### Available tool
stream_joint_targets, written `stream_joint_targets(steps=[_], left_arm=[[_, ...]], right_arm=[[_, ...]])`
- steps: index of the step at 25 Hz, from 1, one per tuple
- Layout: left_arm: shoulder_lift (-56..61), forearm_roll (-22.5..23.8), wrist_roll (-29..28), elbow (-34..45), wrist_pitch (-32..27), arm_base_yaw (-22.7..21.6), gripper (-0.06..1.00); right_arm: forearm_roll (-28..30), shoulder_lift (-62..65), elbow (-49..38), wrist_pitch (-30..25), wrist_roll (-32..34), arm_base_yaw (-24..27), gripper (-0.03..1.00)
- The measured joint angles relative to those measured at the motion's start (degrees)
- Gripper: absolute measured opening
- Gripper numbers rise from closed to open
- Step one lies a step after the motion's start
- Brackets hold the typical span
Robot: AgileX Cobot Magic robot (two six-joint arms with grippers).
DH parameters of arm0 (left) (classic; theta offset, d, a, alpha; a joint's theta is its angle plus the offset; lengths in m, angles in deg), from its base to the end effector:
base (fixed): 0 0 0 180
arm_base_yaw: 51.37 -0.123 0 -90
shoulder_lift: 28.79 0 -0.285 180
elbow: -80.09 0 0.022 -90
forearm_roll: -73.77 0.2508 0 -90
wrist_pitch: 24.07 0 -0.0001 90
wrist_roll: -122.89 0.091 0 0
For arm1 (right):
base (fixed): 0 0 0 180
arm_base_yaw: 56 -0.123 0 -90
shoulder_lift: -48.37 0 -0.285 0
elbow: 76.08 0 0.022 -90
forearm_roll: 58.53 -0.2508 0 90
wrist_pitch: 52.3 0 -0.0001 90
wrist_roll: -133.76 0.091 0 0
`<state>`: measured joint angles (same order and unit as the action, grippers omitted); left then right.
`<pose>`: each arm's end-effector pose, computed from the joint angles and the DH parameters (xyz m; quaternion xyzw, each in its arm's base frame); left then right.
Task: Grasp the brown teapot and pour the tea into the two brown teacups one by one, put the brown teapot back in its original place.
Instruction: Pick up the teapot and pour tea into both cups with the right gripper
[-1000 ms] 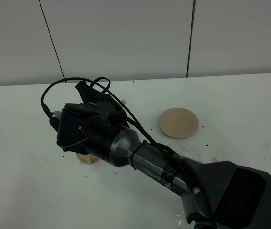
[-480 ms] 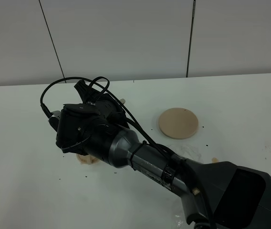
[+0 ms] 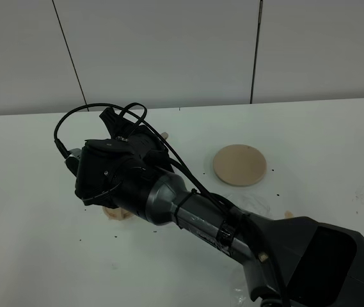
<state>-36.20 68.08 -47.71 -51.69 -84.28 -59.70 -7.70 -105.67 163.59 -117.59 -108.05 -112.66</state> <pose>-0.0052 -0.0087 0.2801 0.0099 0.8462 0.0327 0.5318 0.3514 0.4174 0.1956 -0.8190 0.3622 -0.4222 0.1407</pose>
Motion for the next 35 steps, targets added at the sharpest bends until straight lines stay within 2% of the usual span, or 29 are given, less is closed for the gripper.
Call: stream_joint_targets(steps=[35], left_arm=[[0.0, 0.0, 0.0, 0.0, 0.0, 0.0, 0.25]], right_arm=[[1.4, 0.0, 0.0, 0.98, 1.2, -0.27, 0.1]])
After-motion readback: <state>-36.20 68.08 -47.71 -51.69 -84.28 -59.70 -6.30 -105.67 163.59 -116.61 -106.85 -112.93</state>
